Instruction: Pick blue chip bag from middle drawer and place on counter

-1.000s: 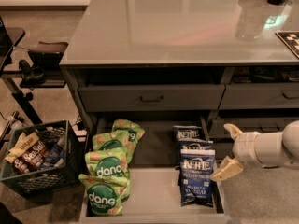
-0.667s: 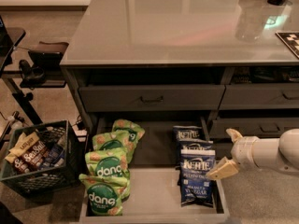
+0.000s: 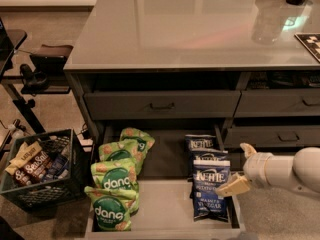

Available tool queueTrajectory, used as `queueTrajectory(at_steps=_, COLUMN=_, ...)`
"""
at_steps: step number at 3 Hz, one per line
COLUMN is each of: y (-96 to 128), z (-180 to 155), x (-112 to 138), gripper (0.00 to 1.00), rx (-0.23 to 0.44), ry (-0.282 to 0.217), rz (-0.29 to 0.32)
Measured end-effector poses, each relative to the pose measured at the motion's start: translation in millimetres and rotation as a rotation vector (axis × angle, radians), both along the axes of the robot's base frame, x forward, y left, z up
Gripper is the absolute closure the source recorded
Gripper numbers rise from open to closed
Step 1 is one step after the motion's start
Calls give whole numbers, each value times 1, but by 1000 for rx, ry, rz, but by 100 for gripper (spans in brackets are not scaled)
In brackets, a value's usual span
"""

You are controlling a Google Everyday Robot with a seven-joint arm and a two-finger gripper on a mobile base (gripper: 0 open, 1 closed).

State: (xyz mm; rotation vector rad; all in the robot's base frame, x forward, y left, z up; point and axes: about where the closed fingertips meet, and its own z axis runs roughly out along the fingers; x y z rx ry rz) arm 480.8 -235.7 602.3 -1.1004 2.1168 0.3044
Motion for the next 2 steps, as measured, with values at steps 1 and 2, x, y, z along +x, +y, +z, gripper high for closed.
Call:
queueTrajectory(at_steps=1, y=2, z=-37, x=2, gripper=0, rx=51, ry=34, rz=-120)
queueTrajectory(at_steps=2, y=1, z=-64, x=13, gripper=0, rx=93, ry=53, rz=-220)
